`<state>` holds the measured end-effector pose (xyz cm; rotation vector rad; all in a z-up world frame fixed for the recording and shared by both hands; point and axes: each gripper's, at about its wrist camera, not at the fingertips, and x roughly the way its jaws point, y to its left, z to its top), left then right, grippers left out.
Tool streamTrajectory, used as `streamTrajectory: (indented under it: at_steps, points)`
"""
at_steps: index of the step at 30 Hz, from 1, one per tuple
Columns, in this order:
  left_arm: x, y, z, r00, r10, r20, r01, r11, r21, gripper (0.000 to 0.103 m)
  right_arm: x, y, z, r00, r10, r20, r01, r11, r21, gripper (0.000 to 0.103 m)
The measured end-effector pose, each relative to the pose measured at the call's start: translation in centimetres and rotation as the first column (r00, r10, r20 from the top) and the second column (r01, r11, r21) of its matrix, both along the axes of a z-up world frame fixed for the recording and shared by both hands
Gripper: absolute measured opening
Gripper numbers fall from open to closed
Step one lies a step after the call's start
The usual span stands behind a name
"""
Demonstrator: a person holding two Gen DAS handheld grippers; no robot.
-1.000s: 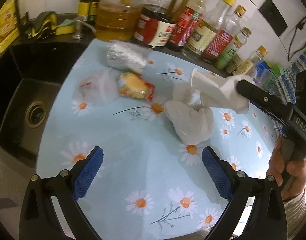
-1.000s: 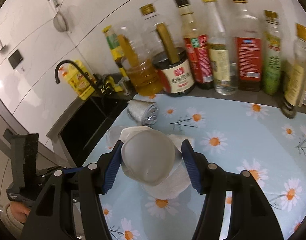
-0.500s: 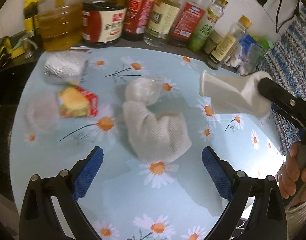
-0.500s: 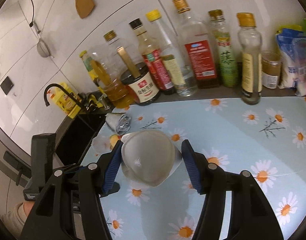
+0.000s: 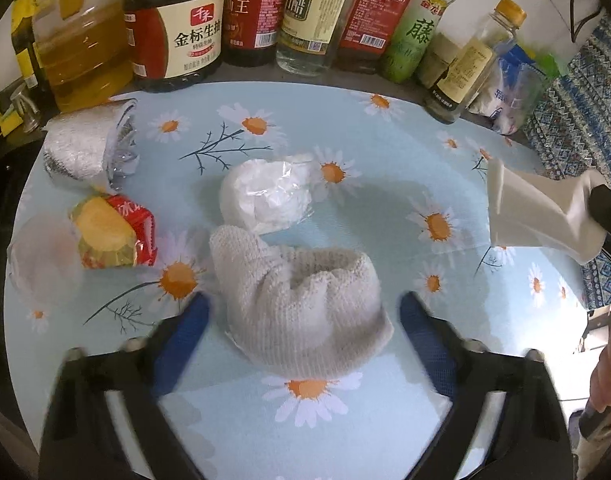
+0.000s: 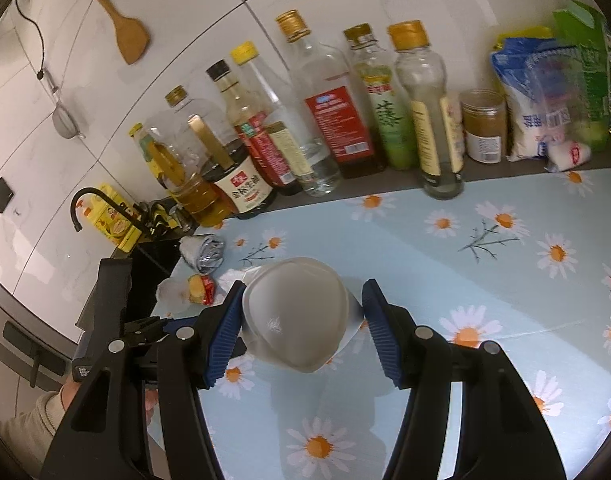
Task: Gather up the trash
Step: 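Close the left gripper on the grey knit cloth and lift it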
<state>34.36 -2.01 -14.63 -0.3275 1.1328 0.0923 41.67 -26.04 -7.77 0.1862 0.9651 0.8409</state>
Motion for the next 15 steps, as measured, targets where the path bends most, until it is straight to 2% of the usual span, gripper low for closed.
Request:
streamTrajectory:
  at_steps: [3, 4, 8, 15]
  points:
    - [0.1, -0.1, -0.2, 1.0, 0.011, -0.006, -0.011, 1.0, 0.006, 0.07, 0.3, -0.5, -0.5, 1.0, -0.003, -0.015, 0.003, 1.0, -0.001, 0.06]
    - [0.1, -0.2, -0.2, 1.0, 0.008, -0.007, -0.008, 1.0, 0.014, 0.064, 0.4, -0.6, -0.7, 1.0, -0.003, -0.02, 0.003, 1.0, -0.001, 0.06]
    - [0.0, -0.2, 0.2, 1.0, 0.009, -0.004, -0.008, 1.0, 0.023, 0.052, 0.7, -0.7, -1.7, 0.999, 0.002, -0.046, -0.002, 1.0, -0.002, 0.06]
    - [-0.8, -0.3, 0.8, 1.0, 0.011, 0.003, -0.011, 1.0, 0.02, 0.041, 0.4, -0.3, -2.3, 0.998, 0.027, -0.061, -0.026, 1.0, 0.013, 0.06]
